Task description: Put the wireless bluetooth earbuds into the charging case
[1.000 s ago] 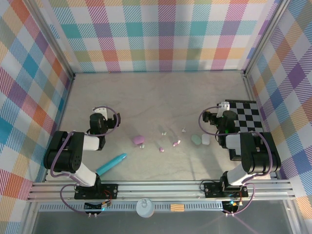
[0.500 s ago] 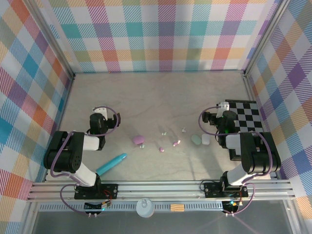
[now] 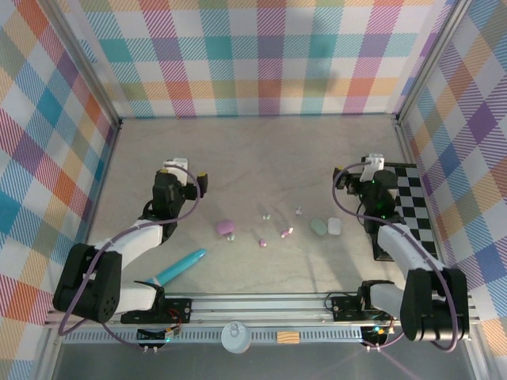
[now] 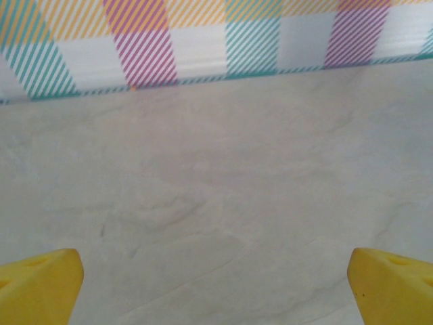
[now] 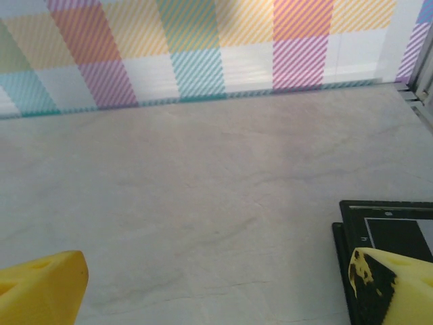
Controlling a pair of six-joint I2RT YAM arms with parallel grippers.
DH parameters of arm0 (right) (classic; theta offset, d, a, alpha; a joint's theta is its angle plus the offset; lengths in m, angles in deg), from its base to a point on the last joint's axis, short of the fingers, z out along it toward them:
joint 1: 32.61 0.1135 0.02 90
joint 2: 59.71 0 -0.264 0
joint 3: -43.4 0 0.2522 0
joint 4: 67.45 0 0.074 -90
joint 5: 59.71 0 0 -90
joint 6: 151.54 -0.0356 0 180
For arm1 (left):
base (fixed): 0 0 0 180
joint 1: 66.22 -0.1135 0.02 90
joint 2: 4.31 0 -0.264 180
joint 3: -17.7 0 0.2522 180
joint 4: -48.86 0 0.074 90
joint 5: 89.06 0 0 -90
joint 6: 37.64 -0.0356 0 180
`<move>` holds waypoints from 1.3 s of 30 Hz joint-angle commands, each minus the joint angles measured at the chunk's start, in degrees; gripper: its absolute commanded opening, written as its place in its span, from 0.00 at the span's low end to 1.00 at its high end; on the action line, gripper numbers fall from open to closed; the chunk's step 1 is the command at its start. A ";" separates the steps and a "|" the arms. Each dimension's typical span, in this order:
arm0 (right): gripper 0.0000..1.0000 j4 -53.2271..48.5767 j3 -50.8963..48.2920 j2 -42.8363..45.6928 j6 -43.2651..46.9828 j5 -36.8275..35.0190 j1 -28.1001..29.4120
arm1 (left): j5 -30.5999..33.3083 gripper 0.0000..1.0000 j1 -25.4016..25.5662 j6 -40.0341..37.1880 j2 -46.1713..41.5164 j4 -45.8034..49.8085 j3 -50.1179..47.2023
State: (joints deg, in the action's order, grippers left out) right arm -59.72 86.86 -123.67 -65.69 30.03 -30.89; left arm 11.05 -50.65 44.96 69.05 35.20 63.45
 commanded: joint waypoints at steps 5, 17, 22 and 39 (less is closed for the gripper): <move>0.99 -9.81 2.71 3.63 -3.76 14.40 4.97 | -15.43 1.00 4.84 -3.14 -2.16 29.56 12.80; 0.99 -15.29 11.64 -11.98 25.27 32.17 30.35 | -19.92 1.00 -0.78 14.94 1.09 52.20 23.96; 0.99 -18.05 20.51 -23.65 32.41 30.66 38.62 | -20.17 1.00 -6.54 24.02 0.26 52.22 22.63; 0.78 -34.14 47.71 -53.78 44.24 23.48 48.35 | -17.89 1.00 -15.06 29.34 -8.26 51.02 15.33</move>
State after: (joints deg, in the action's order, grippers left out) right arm -90.25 132.60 -175.65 -24.24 54.80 17.08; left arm -7.34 -64.88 74.01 61.93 85.01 80.06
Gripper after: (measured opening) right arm 0.807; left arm 0.996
